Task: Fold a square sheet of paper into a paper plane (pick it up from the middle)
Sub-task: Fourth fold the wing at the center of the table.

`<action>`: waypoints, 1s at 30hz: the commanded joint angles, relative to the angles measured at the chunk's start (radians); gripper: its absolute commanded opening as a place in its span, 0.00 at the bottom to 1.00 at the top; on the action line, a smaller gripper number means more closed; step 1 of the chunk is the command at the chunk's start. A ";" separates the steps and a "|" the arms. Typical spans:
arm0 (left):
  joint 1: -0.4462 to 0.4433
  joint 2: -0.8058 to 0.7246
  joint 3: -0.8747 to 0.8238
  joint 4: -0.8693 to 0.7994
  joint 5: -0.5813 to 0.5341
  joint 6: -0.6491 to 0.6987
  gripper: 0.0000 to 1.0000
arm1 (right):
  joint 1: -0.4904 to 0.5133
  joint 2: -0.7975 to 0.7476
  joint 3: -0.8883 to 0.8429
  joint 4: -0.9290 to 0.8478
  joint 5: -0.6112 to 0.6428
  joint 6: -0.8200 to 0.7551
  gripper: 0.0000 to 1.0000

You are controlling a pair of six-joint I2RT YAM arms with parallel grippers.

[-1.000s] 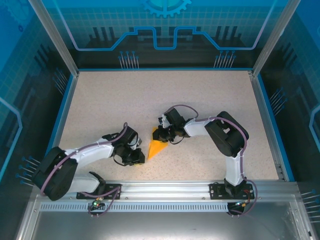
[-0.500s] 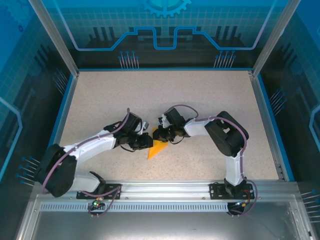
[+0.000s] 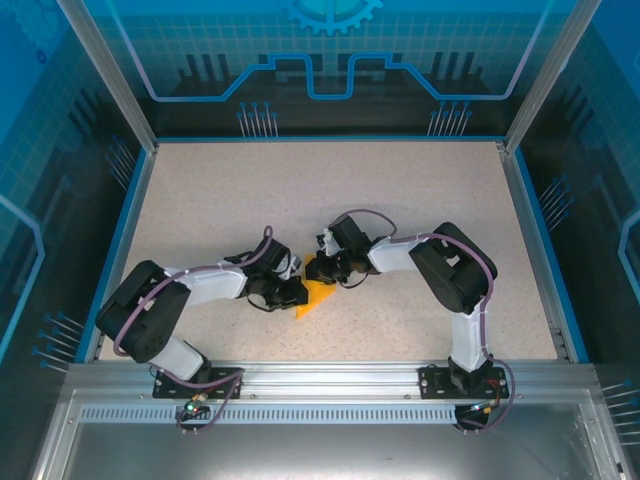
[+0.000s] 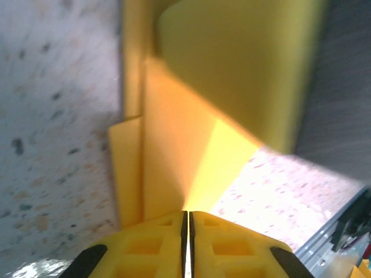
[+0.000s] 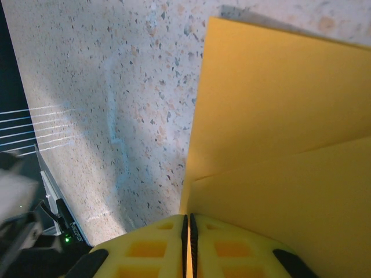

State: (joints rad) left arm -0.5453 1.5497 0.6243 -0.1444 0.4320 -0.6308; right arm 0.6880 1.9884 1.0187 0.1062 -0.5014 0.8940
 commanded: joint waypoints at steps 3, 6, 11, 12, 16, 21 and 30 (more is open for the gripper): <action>0.004 0.029 -0.074 0.001 0.022 -0.013 0.13 | 0.003 0.108 -0.044 -0.115 0.118 -0.027 0.13; 0.004 0.014 -0.106 -0.027 0.008 -0.011 0.13 | 0.003 0.111 -0.045 -0.116 0.120 -0.024 0.13; 0.004 -0.065 -0.160 -0.086 -0.015 -0.016 0.13 | 0.004 0.112 -0.046 -0.115 0.122 -0.024 0.13; 0.004 -0.088 -0.168 -0.098 -0.018 -0.017 0.13 | 0.004 0.113 -0.046 -0.116 0.120 -0.024 0.13; 0.003 -0.166 -0.168 -0.158 -0.020 -0.014 0.15 | 0.005 0.119 -0.045 -0.109 0.117 -0.018 0.13; 0.003 -0.273 -0.130 -0.188 -0.007 -0.011 0.17 | 0.007 0.121 -0.038 -0.111 0.113 -0.019 0.13; 0.002 -0.242 -0.028 -0.081 0.059 -0.020 0.20 | 0.008 0.130 -0.029 -0.113 0.110 -0.019 0.13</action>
State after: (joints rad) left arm -0.5396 1.2663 0.5583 -0.2703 0.4461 -0.6346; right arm 0.6865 2.0014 1.0279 0.1123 -0.5209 0.8944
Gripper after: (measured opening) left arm 0.202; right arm 0.133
